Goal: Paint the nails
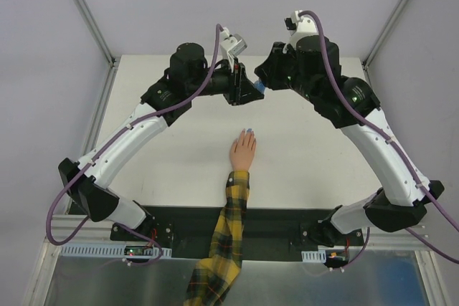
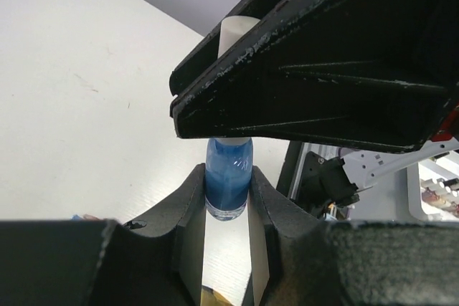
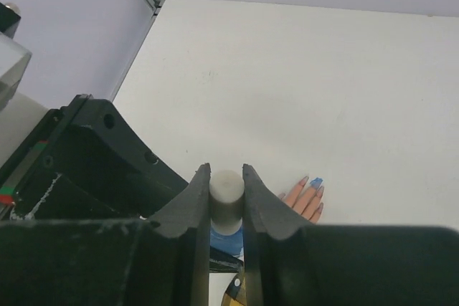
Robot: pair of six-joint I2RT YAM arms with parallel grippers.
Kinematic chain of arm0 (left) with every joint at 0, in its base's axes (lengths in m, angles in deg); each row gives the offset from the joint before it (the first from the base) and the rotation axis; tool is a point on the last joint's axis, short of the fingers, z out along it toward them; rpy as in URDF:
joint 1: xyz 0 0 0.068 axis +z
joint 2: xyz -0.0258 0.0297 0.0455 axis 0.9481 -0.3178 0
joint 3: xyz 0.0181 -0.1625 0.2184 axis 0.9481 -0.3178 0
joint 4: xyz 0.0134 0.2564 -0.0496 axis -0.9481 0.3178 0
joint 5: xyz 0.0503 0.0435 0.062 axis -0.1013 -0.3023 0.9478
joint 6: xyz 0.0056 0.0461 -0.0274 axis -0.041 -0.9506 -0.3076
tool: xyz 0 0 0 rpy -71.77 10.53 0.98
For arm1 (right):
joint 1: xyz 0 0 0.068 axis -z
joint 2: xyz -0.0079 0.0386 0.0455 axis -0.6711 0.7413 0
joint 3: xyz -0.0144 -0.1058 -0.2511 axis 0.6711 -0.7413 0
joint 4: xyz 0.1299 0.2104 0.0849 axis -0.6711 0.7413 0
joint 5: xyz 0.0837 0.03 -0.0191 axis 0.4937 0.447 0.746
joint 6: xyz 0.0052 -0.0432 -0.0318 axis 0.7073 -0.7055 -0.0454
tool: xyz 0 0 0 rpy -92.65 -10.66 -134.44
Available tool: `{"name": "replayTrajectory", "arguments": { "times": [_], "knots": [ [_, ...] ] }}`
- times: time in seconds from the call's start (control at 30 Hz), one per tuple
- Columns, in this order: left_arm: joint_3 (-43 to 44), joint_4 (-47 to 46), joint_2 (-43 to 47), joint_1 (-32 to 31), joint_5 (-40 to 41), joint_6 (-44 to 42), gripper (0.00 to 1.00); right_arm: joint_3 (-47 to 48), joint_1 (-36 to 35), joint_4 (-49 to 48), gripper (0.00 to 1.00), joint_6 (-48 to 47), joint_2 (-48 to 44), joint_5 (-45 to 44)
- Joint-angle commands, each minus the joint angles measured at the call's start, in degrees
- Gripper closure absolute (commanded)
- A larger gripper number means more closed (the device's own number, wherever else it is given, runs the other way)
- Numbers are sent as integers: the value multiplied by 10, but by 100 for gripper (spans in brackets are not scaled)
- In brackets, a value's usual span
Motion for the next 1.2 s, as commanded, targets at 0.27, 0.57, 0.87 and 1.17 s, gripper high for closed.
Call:
{"name": "replayTrajectory", "arguments": {
  "times": [0.27, 0.57, 0.87, 1.17],
  "knots": [
    [-11, -46, 35, 16, -14, -28, 100, -10, 89, 17, 40, -69, -44, 233],
    [-3, -78, 24, 18, -200, 15, 100, -61, 203, -134, 26, -13, -40, 629],
    [-25, -179, 19, 24, -284, 111, 100, -112, 222, -296, 74, 99, -25, 742],
    [-16, -169, 10, 38, -187, 130, 100, -172, 214, -255, 99, 58, -67, 646]
  ]
}}
